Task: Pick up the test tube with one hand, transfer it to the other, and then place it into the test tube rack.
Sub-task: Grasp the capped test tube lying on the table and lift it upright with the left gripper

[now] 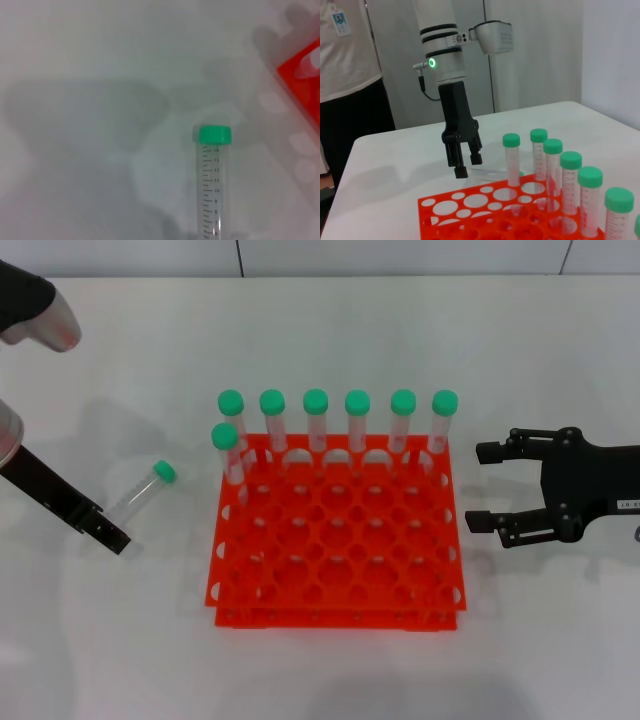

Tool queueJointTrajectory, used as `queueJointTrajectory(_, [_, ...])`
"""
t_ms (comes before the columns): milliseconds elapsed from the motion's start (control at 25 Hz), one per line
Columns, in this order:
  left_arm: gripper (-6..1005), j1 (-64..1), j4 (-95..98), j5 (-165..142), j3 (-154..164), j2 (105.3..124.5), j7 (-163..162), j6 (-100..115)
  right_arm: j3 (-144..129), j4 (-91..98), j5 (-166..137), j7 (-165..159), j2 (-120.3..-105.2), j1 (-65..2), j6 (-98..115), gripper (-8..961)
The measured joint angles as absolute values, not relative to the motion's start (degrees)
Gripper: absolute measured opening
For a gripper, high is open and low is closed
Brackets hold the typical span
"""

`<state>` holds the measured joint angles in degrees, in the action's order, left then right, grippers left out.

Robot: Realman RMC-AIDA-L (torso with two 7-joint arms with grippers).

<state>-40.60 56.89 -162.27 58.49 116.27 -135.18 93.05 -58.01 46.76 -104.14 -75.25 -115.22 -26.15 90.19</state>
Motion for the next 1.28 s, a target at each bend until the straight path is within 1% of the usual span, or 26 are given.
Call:
queueJointTrajectory(120, [870,-40.5,56.6,-162.3,58.5,116.28,-135.2,92.7,-58.0,46.7,-104.1,-75.2,-115.22,-26.0,90.4,806])
queueJointTrajectory(240, [672,-40.6,55.4,-162.3,59.0,116.28,-135.3,92.0,-58.2,46.7,-104.1,-75.2,-115.22,-25.8,90.5,804])
queueJointTrajectory(440, [499,-40.6,54.3,-162.3,60.6,116.43,-135.8,90.7,-58.3,46.7,-104.0,-75.2,-115.22,-25.7,90.5,802])
queueJointTrajectory(880, [493,-40.7,53.8,-162.4,62.4,116.47,-137.1,89.5,-58.4,46.8,-104.0,-75.2,-115.22,-25.4,90.5,796])
queueJointTrajectory(1040, [325,-40.9,53.9,-162.3,62.5,116.5,-137.5,89.6,-58.1,46.8,-104.0,-75.2,-115.22,-25.4,90.5,794])
queueJointTrajectory(1280, [210,-40.8,56.3,-161.8,62.3,116.77,-137.5,90.0,-58.0,46.8,-103.9,-75.2,-115.22,-25.4,91.1,791])
